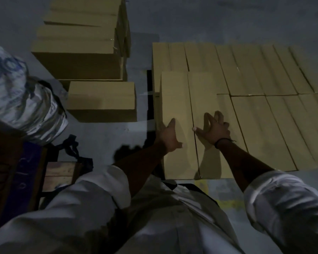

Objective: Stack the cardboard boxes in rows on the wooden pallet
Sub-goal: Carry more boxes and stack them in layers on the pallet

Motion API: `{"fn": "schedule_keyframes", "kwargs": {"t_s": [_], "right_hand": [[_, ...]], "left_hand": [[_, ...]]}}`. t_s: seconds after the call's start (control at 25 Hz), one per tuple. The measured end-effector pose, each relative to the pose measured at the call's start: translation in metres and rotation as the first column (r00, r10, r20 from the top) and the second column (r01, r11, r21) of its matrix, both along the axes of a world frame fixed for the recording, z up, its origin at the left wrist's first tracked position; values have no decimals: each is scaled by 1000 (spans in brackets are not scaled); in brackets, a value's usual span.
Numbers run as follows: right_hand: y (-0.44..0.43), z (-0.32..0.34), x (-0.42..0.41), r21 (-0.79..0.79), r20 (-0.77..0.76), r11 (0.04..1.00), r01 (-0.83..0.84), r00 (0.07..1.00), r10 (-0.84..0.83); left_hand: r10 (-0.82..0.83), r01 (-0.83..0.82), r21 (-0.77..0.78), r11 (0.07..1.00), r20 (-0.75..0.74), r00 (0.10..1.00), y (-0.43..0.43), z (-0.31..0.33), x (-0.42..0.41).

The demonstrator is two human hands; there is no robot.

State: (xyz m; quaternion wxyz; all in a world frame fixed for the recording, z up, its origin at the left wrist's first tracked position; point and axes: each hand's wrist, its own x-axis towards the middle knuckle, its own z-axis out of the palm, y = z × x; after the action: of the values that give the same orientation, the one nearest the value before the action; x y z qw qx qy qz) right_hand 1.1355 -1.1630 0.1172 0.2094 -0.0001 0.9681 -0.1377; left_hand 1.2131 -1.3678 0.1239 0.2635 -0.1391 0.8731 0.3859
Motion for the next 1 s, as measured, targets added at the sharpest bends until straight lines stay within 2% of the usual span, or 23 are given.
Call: {"fn": "schedule_keyframes", "kwargs": {"t_s": [0.08,0.28,0.64,0.8,1.0], "right_hand": [[0,0,5,34,-43,998,-44,998,45],[2,8,12,25,-104,995,-100,989,102],[0,0,-3,-13,-46,995,-94,995,94],[-1,1,-3,46,-14,990,-130,991,131],[-6,24,32,103,77,972,-211,976,204]], "left_hand": [[-53,51,-74,996,-17,998,8,-1,5],[-63,57,-113,992,-44,997,11,-2,14],[-112,104,-160,982,-44,993,5,-14,4],[-121,118,-138,983,-13,993,2,-17,12],[-66,66,-27,997,2,998,-10,10,54]]}}
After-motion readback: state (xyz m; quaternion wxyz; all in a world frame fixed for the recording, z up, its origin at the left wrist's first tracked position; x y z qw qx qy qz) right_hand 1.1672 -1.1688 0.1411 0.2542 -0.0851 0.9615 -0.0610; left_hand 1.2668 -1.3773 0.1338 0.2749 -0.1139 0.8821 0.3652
